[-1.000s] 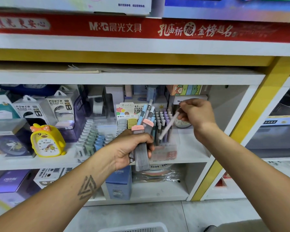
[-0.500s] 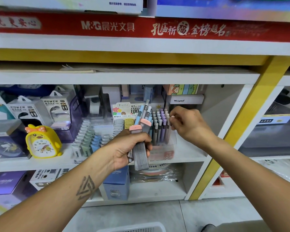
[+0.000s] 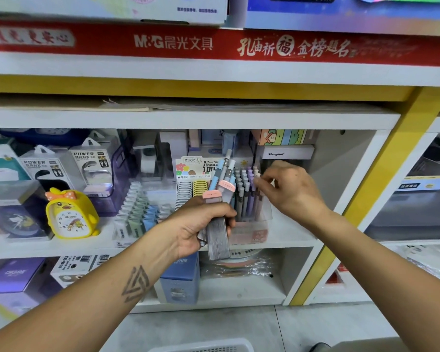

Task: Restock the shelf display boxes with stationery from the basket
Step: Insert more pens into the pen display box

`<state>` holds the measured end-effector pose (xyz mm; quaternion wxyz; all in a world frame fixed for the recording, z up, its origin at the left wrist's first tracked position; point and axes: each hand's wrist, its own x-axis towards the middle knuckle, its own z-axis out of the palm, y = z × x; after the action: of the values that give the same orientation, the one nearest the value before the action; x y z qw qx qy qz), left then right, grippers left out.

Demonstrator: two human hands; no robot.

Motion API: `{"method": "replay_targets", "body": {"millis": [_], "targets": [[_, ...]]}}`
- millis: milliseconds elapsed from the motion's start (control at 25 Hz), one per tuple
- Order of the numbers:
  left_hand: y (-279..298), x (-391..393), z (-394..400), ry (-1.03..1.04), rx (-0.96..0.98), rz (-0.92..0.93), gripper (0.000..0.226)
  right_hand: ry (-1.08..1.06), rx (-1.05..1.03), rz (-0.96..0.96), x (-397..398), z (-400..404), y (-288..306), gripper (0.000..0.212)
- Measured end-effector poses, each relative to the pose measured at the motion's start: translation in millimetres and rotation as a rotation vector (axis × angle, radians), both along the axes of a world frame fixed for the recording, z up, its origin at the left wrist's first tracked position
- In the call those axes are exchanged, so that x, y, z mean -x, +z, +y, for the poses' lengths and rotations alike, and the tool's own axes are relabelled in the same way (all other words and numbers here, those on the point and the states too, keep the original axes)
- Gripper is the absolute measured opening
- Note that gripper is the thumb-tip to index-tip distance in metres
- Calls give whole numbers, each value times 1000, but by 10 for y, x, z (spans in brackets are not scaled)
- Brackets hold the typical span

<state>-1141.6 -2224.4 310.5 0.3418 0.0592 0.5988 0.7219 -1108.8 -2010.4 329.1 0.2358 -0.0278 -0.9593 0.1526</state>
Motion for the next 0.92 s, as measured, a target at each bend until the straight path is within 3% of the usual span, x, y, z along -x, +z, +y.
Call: {"method": "replay_targets", "body": {"millis": [120,200,280,480,680,800,920], "targets": [[5,-6,21,-15,-5,24,15,146,614,-143,14,-214,88,30],[8,-6,25,-14,-7,33,21,214,818,-285,30,-360,82,37],[13,-6,12,-7,-14,31,23,223,875,-300,67,-456,63,39],[76,59,-139,50,-126,-19,19,273,1186,-220,145,-570,152,19],[113,153,-368,115,-190,-66,11,301,1244,-128,228,-694,193,18],[139,175,-495,121,-122,-51,12,350,1359,-91,273,-740,196,26],[120,211,-592,221,-32,-45,11,346,1354,-17,317,-728,201,18]]}}
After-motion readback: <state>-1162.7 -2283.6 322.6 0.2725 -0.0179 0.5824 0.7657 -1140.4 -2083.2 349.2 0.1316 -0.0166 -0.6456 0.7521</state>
